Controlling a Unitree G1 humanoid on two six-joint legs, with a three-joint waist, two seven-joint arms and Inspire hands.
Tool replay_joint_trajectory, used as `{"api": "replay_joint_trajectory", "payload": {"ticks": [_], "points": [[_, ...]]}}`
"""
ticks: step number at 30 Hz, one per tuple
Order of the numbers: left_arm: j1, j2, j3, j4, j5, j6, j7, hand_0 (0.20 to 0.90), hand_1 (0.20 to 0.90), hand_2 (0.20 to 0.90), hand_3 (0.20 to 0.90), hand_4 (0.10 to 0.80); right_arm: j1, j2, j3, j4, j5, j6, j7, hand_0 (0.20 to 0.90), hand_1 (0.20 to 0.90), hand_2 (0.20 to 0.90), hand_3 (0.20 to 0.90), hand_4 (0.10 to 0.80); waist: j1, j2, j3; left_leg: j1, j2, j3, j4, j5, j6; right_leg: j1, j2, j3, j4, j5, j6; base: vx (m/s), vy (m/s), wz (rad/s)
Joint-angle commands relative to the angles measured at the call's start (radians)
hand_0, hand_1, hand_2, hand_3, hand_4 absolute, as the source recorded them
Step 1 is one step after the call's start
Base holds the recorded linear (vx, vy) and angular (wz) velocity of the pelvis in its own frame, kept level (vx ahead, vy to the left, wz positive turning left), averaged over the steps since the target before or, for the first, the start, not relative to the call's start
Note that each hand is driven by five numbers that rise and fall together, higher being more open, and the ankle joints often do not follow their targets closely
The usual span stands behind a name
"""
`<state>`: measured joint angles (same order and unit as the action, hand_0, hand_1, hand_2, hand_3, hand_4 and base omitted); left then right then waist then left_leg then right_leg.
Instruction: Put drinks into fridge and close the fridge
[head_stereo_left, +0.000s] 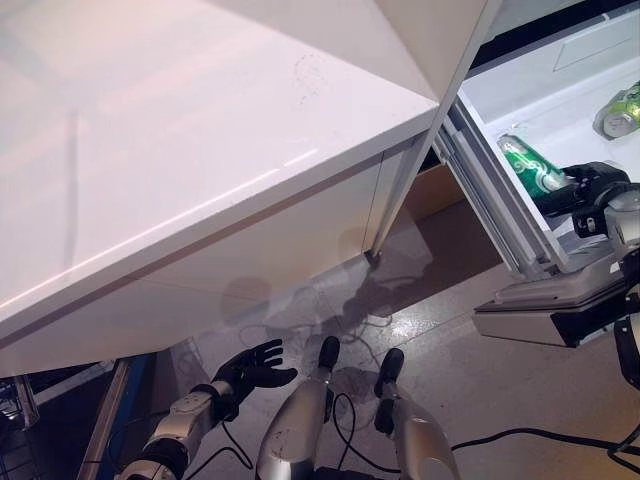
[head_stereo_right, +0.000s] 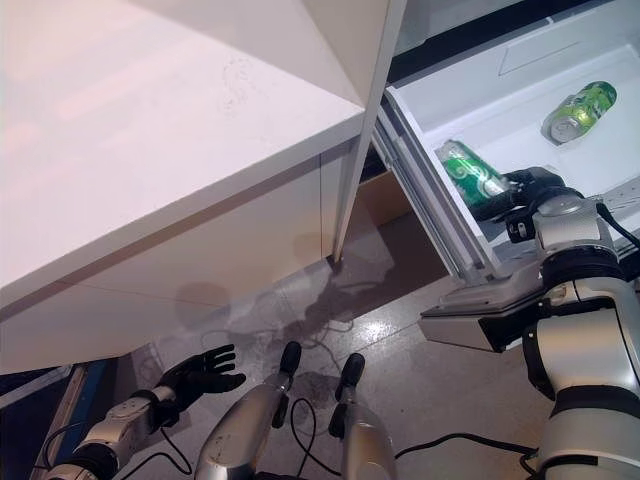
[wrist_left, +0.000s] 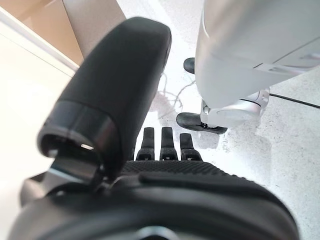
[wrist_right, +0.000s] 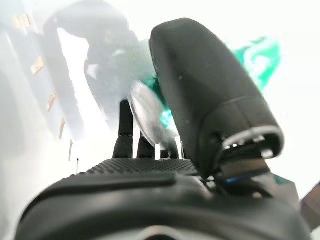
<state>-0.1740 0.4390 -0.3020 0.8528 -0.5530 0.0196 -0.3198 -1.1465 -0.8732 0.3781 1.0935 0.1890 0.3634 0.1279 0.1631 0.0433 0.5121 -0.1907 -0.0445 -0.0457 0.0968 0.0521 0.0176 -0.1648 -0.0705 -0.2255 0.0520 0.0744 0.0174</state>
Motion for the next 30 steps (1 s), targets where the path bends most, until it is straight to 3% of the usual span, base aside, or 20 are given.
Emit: {"api": "replay_joint_trajectory", "payload": {"ticks": [1,7,13,19,22,24,26,30], "points": [[0.05,0.02,0.001,-0.01,0.002,-0.018,-0.006,0.9,0.9,0.9,0.9,0.8,-0.098,-0.116,0.099,-0.01,-0.049,-0.051,-0.039,0.9,0.9,0.9,0.9,0.8,-0.007,-0.004,-0.049,-0.066,0.0,0.051,0.093,-0.061,0.001,-0.084,0.027,0.033,0.178,-0.112,-0.004,0.0,0.0,0.0],[0.056,0.023,0.007,-0.019,0.009,-0.01,-0.005,0.9,0.9,0.9,0.9,0.8,-0.11,-0.136,0.115,-0.053,-0.033,-0.072,-0.058,0.9,0.9,0.9,0.9,0.8,-0.013,-0.013,-0.056,-0.05,0.002,0.058,0.082,-0.063,0.001,-0.071,0.027,0.037,0.169,-0.109,-0.001,-0.005,0.002,-0.03],[0.089,0.024,0.039,-0.02,0.025,-0.006,-0.006,0.9,0.9,0.9,0.9,0.8,-0.092,-0.212,0.118,-0.306,-0.059,-0.112,-0.216,0.9,0.9,0.9,0.9,0.8,-0.039,-0.037,-0.083,-0.004,0.009,0.068,0.048,-0.067,0.0,-0.034,0.035,0.049,0.145,-0.108,0.005,0.011,0.005,-0.03],[0.123,0.005,0.101,0.036,0.07,-0.004,0.0,0.9,0.9,0.9,0.9,0.8,0.09,-0.307,-0.098,-0.591,0.115,-0.211,-0.285,0.9,0.9,0.9,0.9,0.8,-0.093,-0.071,-0.153,0.064,0.008,0.083,-0.001,-0.075,0.0,0.024,0.042,0.077,0.095,-0.105,0.018,0.052,0.004,-0.14],[0.13,-0.024,0.124,0.095,0.123,-0.015,0.004,0.9,0.9,0.9,0.9,0.8,0.278,-0.262,-0.314,-0.705,0.289,-0.317,-0.377,0.9,0.9,0.9,0.9,0.8,-0.124,-0.081,-0.204,0.1,0.004,0.095,-0.017,-0.09,0.001,0.056,0.044,0.098,0.073,-0.112,0.027,0.077,-0.002,-0.14],[0.129,-0.035,0.122,0.118,0.148,-0.02,0.004,0.9,0.9,0.9,0.9,0.8,0.358,-0.219,-0.399,-0.739,0.385,-0.386,-0.436,0.9,0.9,0.9,0.9,0.8,-0.134,-0.082,-0.224,0.113,0.003,0.099,-0.017,-0.099,0.003,0.067,0.042,0.107,0.07,-0.115,0.03,0.065,-0.001,-0.19],[0.126,-0.06,0.119,0.138,0.169,-0.014,0.011,0.9,0.9,0.9,0.9,0.8,0.483,-0.109,-0.516,-0.804,0.451,-0.489,-0.502,0.9,0.9,0.9,0.9,0.8,-0.148,-0.079,-0.252,0.13,-0.001,0.105,-0.006,-0.119,0.009,0.081,0.037,0.122,0.073,-0.123,0.033,0.095,0.003,-0.14],[0.123,-0.088,0.108,0.147,0.194,0.001,0.013,0.9,0.9,0.9,0.9,0.8,0.628,0.061,-0.598,-0.872,0.423,-0.596,-0.589,0.9,0.9,0.9,0.9,0.8,-0.157,-0.072,-0.281,0.149,-0.005,0.112,0.045,-0.158,0.02,0.104,0.022,0.133,0.093,-0.139,0.032,0.113,0.001,-0.27]]}}
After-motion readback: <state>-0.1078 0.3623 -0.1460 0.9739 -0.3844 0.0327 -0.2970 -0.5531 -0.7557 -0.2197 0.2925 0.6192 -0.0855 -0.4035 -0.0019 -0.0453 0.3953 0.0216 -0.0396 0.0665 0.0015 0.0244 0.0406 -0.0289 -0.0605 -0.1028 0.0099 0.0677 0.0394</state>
